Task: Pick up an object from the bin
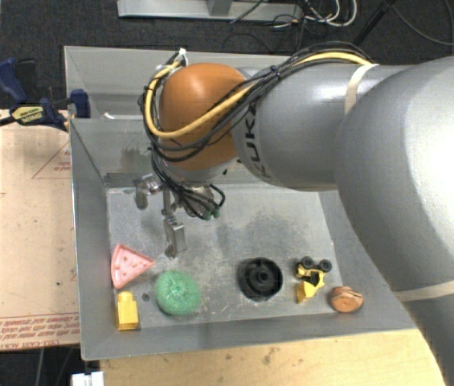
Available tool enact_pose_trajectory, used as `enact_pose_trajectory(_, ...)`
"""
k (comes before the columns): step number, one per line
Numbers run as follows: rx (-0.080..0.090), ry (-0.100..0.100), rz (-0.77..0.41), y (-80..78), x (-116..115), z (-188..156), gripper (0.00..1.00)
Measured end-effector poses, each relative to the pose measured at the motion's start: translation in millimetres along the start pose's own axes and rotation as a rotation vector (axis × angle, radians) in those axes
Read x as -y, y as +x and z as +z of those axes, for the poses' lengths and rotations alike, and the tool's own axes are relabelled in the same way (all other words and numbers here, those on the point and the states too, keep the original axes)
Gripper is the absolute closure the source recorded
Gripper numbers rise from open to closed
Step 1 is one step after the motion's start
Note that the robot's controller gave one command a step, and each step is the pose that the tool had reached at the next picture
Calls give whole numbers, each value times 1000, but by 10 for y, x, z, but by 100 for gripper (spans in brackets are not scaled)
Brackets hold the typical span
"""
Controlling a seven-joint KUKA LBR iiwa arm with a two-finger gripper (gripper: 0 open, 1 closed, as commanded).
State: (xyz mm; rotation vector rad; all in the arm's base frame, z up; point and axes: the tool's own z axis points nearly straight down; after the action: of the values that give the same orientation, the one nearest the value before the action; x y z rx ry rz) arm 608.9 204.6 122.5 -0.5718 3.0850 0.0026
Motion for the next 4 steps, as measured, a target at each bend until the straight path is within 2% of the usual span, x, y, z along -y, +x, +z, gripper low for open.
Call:
enact_pose_trajectory(1,-2,0,-147,198,-238,388,0)
enact_pose_trajectory(2,-3,-1,-153,357,-353,463,0)
enact_pose_trajectory(3,2,0,-347,634,-631,486,0)
enact_pose_trajectory(4,-4,2,-211,626,-728,499,100)
